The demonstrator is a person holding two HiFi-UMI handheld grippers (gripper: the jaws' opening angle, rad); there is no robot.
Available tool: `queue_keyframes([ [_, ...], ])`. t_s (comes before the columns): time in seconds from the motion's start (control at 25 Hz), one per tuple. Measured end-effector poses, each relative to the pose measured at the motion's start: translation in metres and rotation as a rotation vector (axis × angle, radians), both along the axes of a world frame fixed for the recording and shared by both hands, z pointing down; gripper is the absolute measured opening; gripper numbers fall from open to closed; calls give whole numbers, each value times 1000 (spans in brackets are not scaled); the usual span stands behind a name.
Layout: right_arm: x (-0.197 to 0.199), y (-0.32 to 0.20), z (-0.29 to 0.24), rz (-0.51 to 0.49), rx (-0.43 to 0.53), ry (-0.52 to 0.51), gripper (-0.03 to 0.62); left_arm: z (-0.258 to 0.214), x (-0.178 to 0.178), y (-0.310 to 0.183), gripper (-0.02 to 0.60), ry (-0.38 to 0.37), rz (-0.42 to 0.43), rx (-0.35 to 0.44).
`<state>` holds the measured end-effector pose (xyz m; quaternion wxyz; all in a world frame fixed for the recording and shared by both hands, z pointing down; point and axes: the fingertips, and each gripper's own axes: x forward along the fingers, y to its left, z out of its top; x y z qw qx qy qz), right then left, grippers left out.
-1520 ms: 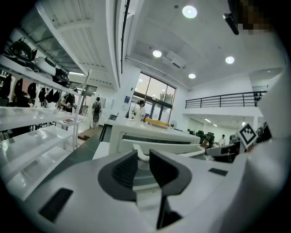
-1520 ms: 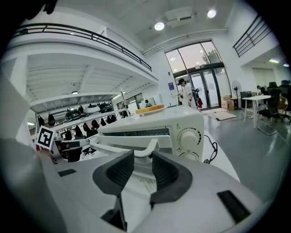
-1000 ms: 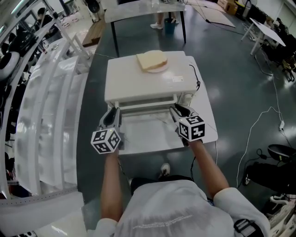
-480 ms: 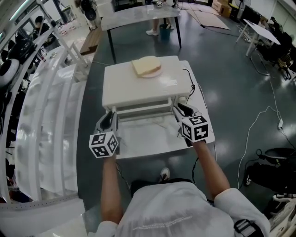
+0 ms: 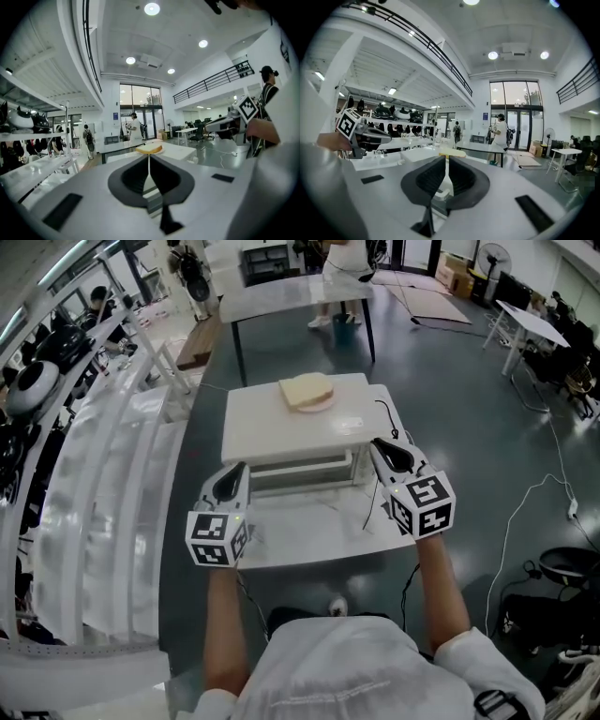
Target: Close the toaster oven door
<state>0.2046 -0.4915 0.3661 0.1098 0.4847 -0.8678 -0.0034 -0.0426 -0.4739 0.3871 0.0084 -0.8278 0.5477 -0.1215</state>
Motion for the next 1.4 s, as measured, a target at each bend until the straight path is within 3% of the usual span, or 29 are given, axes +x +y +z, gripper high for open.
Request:
queue_keyframes([
  [0.2, -15, 20, -33, -46, 75, 6, 18, -36, 16, 23, 18, -74, 33, 94],
  [0.56, -34, 42, -48, -125, 111, 36, 15, -72, 31, 47, 18, -84, 63, 167],
  [1.4, -33, 33, -40, -132, 99, 36, 15, -56, 40, 39, 20, -83, 93, 106],
])
